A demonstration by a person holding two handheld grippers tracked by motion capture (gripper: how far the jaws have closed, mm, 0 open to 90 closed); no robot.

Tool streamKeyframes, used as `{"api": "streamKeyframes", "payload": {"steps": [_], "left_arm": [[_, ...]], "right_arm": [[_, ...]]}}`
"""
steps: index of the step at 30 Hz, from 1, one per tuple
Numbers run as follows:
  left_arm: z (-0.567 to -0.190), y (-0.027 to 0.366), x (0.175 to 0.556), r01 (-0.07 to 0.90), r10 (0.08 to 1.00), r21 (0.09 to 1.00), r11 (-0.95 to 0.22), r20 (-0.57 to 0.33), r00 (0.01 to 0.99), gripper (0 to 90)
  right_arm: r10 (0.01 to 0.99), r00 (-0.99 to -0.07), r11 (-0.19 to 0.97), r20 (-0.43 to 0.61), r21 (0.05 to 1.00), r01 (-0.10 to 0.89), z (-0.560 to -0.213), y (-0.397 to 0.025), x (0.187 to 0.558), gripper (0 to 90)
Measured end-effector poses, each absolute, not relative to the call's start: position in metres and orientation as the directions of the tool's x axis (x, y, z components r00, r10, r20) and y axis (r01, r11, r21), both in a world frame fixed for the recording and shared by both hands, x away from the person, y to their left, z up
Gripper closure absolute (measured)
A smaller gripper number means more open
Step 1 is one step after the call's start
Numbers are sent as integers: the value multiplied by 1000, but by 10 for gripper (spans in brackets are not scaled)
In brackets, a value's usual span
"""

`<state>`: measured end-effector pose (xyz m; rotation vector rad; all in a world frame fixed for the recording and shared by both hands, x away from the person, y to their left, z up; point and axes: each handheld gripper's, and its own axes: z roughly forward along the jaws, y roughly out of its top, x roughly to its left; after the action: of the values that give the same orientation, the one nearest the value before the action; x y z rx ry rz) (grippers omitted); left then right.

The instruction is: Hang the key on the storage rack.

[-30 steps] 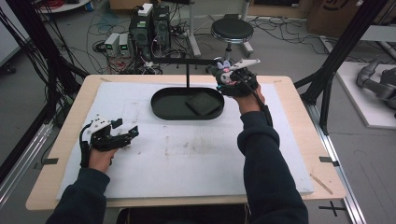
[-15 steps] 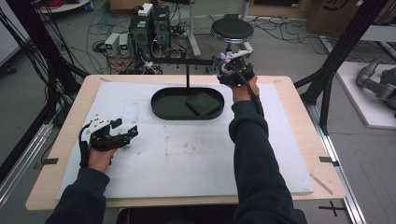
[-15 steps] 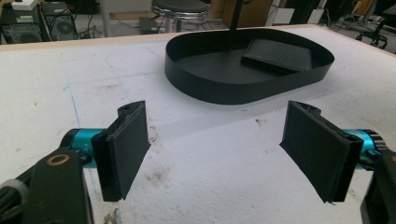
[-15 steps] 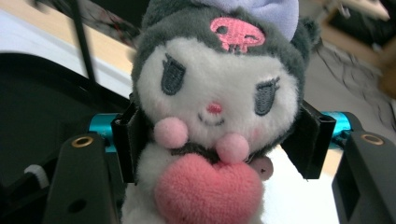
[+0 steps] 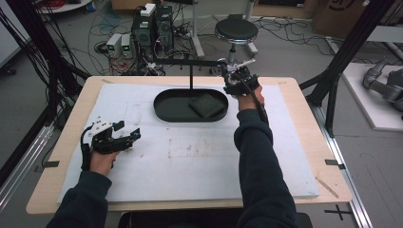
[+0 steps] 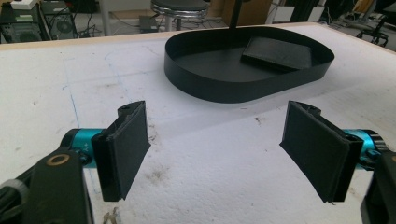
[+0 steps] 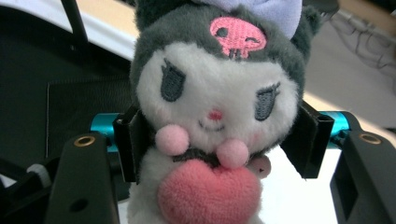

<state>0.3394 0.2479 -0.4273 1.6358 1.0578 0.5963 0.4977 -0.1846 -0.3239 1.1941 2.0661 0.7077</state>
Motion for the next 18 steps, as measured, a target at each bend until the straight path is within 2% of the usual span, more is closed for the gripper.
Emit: {"api": "streamKeyframes", "payload": {"steps": [7, 14, 18], "left_arm": [[-428, 248, 339, 347, 867, 936, -56, -127, 482, 227], [-428, 248, 340, 347, 866, 936, -58, -126, 484, 227], [-428, 249, 340, 349, 866, 936, -53, -131, 483, 227]], "right_arm": [[885, -409, 441, -223, 686, 579, -346, -169, 506, 350], [893, -432, 387, -125, 704, 596, -364, -153, 514, 353], [886, -449, 387, -116, 717, 580, -369, -145, 515, 348]]}}
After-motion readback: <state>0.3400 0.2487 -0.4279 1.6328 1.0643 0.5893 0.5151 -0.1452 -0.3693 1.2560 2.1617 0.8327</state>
